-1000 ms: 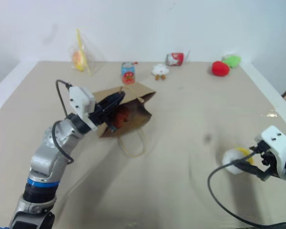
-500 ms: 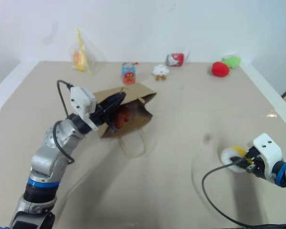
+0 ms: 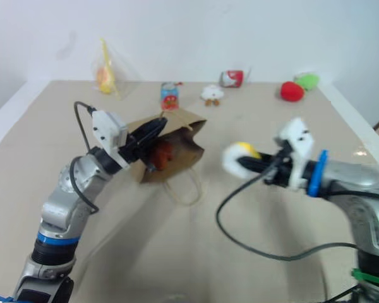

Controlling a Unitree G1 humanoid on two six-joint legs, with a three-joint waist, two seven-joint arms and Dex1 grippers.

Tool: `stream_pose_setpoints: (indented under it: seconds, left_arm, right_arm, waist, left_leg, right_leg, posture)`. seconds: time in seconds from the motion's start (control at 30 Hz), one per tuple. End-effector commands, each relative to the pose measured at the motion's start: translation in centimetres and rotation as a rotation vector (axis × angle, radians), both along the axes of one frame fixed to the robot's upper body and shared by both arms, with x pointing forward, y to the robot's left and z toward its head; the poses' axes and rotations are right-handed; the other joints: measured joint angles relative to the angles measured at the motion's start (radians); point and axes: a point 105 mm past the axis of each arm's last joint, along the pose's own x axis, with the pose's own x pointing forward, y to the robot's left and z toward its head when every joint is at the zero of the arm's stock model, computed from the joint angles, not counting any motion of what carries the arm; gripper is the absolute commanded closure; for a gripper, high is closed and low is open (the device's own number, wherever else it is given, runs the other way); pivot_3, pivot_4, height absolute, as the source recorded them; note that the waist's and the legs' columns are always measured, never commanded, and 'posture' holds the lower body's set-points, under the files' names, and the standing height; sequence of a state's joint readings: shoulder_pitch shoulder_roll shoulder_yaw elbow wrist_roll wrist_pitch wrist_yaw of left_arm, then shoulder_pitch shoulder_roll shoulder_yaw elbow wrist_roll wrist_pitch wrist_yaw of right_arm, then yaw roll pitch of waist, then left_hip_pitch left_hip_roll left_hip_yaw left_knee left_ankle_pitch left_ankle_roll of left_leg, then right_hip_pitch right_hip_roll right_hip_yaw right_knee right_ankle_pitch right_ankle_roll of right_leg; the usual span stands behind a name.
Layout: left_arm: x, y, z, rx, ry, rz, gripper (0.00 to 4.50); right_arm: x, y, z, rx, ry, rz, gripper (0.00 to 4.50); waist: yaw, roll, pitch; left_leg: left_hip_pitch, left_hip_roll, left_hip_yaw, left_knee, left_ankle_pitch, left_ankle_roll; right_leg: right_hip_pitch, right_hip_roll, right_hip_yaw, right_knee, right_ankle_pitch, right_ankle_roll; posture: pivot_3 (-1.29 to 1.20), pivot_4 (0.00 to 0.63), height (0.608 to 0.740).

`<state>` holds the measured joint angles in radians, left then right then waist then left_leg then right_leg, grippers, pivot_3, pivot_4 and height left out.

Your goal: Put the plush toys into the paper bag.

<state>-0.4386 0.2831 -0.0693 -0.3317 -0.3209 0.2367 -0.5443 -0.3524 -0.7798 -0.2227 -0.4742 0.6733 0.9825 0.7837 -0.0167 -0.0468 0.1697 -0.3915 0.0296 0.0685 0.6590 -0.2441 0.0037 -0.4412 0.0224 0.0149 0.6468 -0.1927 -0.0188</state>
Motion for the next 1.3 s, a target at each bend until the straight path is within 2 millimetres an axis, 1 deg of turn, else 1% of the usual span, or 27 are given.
stream_pose_setpoints:
  seconds: [0.03,0.1,0.2,0.33,0.4,0.47,0.6,0.73,0.87,1.03,1.2,1.23,1.27,1.3]
  left_arm:
    - [-0.5,0.0,1.3,-0.018,-0.063,0.006,4.5]
    - [-0.5,0.1,1.3,-0.017,-0.062,0.012,4.5]
    - [-0.5,0.1,1.3,-0.016,-0.063,0.016,4.5]
    - [-0.5,0.1,1.4,-0.016,-0.064,0.018,4.5]
    - [-0.5,0.1,1.5,-0.017,-0.066,0.017,4.5]
    - [-0.5,0.1,1.6,-0.018,-0.068,0.015,4.5]
    - [-0.6,0.2,1.7,-0.018,-0.074,0.016,4.5]
    - [-0.6,0.1,1.9,-0.02,-0.083,0.015,4.5]
    - [-0.7,0.0,2.0,-0.018,-0.085,0.009,4.5]
    - [-0.9,-0.2,2.0,-0.013,-0.087,-0.001,4.5]
    - [-0.9,-0.3,1.8,-0.011,-0.084,-0.005,4.5]
    - [-0.9,-0.3,1.8,-0.012,-0.084,-0.005,4.5]
    - [-0.9,-0.4,1.9,-0.013,-0.085,-0.004,4.5]
    - [-0.9,-0.4,1.9,-0.014,-0.085,-0.003,4.5]
  right_arm:
    - [1.1,2.8,-0.2,-0.017,-0.053,0.015,4.06]
    - [1.8,4.0,-0.4,-0.021,-0.063,0.019,4.06]
    - [2.7,5.6,0.0,-0.005,-0.083,0.034,4.06]
    - [3.5,7.6,0.4,0.017,-0.106,0.057,4.06]
    - [4.3,8.6,0.5,0.026,-0.118,0.048,4.06]
    - [4.9,9.4,0.3,0.027,-0.125,0.04,4.06]
    - [6.2,11.1,-0.8,0.018,-0.134,0.013,4.06]
    - [7.3,12.7,-1.0,0.019,-0.165,-0.008,4.06]
    - [8.4,13.5,-1.2,0.003,-0.206,-0.033,4.06]
    - [10.1,13.6,-0.4,-0.04,-0.298,-0.067,4.06]
    - [10.7,13.9,-0.4,-0.054,-0.34,-0.06,4.06]
    - [10.7,14.0,-0.3,-0.04,-0.338,-0.061,3.71]
    - [10.5,14.2,-0.2,-0.023,-0.331,-0.055,3.49]
    - [10.3,14.4,-0.1,-0.008,-0.323,-0.042,2.98]
  waist:
    - [-0.003,0.0,0.0]
    - [-0.003,0.0,0.0]
    - [-0.004,0.0,0.0]
    - [-0.004,0.0,0.0]
    - [-0.004,0.0,0.0]
    - [-0.007,0.0,0.0]
    - [-0.006,0.0,0.0]
    - [-0.006,0.0,0.0]
    - [-0.006,0.0,0.0]
    - [-0.007,0.0,0.0]
    - [-0.007,0.0,0.0]
    - [-0.007,0.0,0.0]
    - [-0.007,0.0,0.0]
    - [-0.007,0.0,0.0]
  left_leg:
    - [-0.001,0.0,0.001,0.0,0.0,0.0]
    - [-0.001,-0.002,0.003,0.0,0.0,0.0]
    - [-0.001,-0.003,0.006,0.001,-0.001,0.0]
    - [-0.001,-0.003,0.006,0.001,0.0,0.0]
    - [-0.001,-0.003,0.006,0.001,0.0,0.0]
    - [-0.001,-0.002,0.006,0.001,0.0,0.0]
    - [-0.001,-0.002,0.006,0.001,0.0,0.0]
    - [-0.001,-0.002,0.007,0.001,0.0,0.0]
    - [-0.001,-0.002,0.007,0.001,0.0,0.0]
    - [-0.001,-0.002,0.007,0.001,0.0,0.0]
    - [-0.001,-0.002,0.007,0.001,0.0,0.0]
    - [-0.001,-0.002,0.007,0.001,0.0,0.0]
    - [-0.001,-0.002,0.007,0.001,0.0,0.0]
    - [-0.001,-0.002,0.007,0.001,0.0,0.0]
  right_leg:
    - [0.0,-0.001,0.001,0.0,0.0,0.0]
    - [-0.001,-0.004,0.002,-0.001,0.0,0.0]
    - [-0.001,-0.006,0.003,-0.001,0.001,0.001]
    - [-0.001,-0.006,0.002,-0.001,0.001,0.001]
    - [-0.001,-0.005,0.002,0.0,0.001,0.001]
    - [-0.001,-0.005,0.003,0.0,0.001,0.001]
    - [-0.001,-0.004,0.002,0.0,0.001,0.001]
    - [-0.002,-0.004,0.003,0.0,0.001,0.001]
    - [-0.002,-0.005,0.003,0.0,0.001,0.001]
    - [-0.002,-0.005,0.003,0.0,0.001,0.001]
    - [-0.002,-0.005,0.003,0.0,0.001,0.001]
    - [-0.002,-0.005,0.003,0.0,0.001,0.001]
    - [-0.002,-0.005,0.003,0.0,0.001,0.001]
    - [-0.002,-0.005,0.003,0.0,0.001,0.001]
  posture:
    - [0.0,0.15,0.74]
    - [0.0,0.15,0.74]
    - [0.0,0.15,0.74]
    - [0.0,0.15,0.74]
    - [0.0,0.15,0.74]
    - [0.0,0.15,0.74]
    - [0.0,0.15,0.74]
    - [0.0,0.15,0.74]
    - [0.0,0.15,0.74]
    - [0.0,0.15,0.74]
    - [0.0,0.15,0.74]
    - [0.0,0.15,0.74]
    - [0.0,0.15,0.74]
    - [0.0,0.15,0.74]
